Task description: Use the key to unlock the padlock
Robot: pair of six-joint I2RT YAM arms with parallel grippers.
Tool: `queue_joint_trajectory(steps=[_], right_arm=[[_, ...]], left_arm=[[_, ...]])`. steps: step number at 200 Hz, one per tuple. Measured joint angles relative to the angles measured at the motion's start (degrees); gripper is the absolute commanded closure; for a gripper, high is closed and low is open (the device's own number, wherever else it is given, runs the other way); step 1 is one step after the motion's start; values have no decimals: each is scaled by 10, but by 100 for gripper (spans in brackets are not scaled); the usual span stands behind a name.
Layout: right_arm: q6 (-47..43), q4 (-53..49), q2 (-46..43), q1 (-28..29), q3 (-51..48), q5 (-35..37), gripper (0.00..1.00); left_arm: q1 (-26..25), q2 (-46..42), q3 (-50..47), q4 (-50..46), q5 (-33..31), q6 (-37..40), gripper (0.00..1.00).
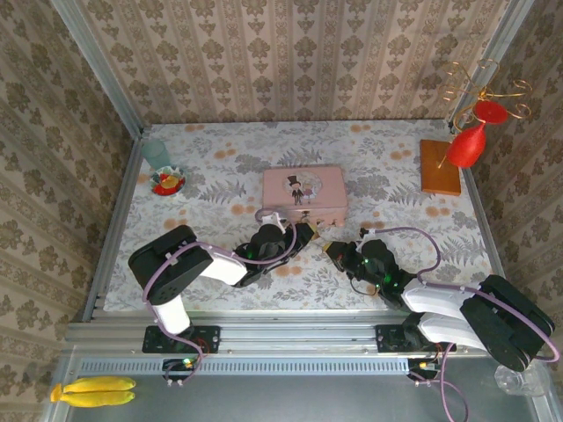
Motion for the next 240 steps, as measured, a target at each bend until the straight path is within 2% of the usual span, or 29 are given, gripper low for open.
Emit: queue_joint_trajectory(steps=[240], right_arm=[[15,26,2,1,-1,13,100]], left_arm=[[-6,2,-12,26,-11,-15,100]])
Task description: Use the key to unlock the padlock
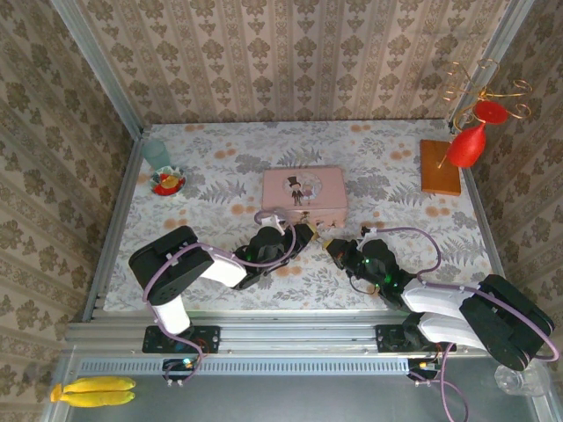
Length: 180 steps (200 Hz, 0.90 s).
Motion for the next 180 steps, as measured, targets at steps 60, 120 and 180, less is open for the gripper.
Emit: queue_joint_trajectory(steps=[60,120,180], right_arm=[[0,2,0,0,0,1,100],[0,5,-10,0,0,10,100],[0,-1,-24,0,0,14,100]], left_arm=[[0,7,0,14,1,-6,100],[0,8,0,21,-1,-8,100],[0,8,0,30,0,-8,100]])
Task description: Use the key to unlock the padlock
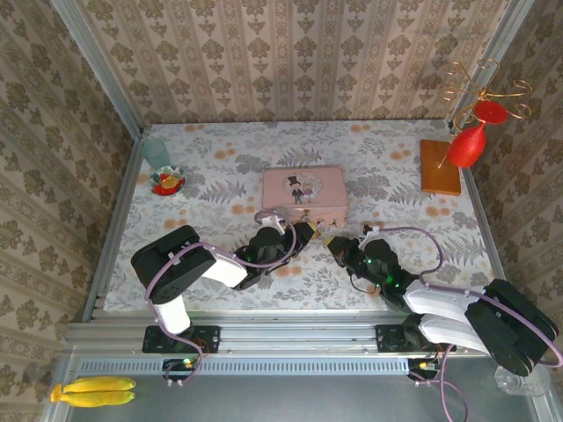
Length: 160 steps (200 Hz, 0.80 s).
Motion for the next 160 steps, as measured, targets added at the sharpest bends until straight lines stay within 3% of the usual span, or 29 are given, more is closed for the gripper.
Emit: queue_joint_trajectory(steps=[160], right_arm=[[15,45,42,0,2,5,100]], left_arm=[[1,0,0,7,-9,0,100]])
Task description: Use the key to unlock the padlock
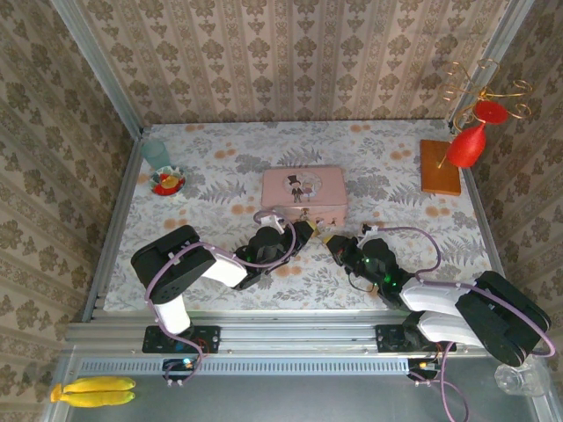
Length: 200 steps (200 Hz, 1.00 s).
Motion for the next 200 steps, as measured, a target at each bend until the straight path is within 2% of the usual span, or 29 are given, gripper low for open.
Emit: queue_joint_trajectory(steps=[105,200], right_arm=[[30,50,48,3,1,9,100],[28,10,29,23,13,41,100]], left_arm=[[0,5,0,5,-12,0,100],[1,5,0,6,-16,0,100]])
